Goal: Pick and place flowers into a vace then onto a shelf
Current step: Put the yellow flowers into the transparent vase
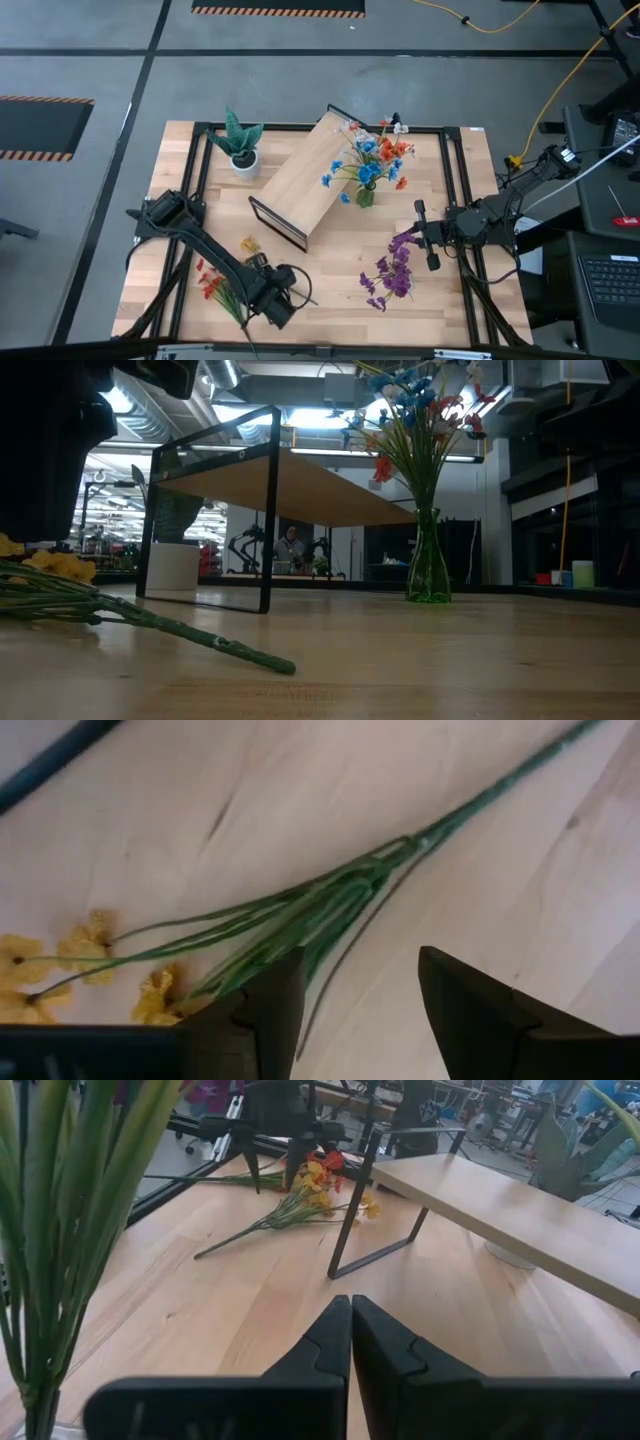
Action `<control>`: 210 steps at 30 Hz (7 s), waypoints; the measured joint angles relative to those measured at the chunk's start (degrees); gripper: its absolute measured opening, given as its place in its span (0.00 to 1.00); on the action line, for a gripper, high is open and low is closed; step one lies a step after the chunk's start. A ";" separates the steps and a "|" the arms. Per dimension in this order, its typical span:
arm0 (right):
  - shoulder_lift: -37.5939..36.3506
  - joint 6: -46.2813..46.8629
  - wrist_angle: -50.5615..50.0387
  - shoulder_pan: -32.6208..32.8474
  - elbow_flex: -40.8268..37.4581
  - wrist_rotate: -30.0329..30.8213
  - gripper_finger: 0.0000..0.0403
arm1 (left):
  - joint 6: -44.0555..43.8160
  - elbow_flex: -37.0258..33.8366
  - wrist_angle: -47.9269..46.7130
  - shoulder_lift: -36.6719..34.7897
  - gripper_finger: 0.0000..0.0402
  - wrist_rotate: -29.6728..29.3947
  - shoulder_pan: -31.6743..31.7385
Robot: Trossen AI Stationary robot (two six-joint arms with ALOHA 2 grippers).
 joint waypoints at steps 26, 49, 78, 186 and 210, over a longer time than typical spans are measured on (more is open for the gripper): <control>0.02 0.22 -0.13 -0.02 0.00 0.00 0.04 | 6.45 -0.09 -2.88 7.09 0.46 -0.48 1.99; 0.02 0.43 -0.44 -0.02 0.00 0.03 0.04 | 14.59 3.77 -2.88 8.34 0.02 -6.15 2.41; 0.02 1.57 -0.95 -0.02 0.00 0.08 0.04 | 14.84 27.94 -29.63 7.99 0.01 -36.47 -1.37; 42.84 17.86 -19.35 -10.69 56.70 -11.08 0.34 | 116.96 41.02 -15.14 7.75 0.01 -75.56 6.37; 37.51 14.31 -25.70 -10.08 56.63 -7.18 0.34 | 116.91 41.02 -14.20 7.75 0.01 -75.95 5.81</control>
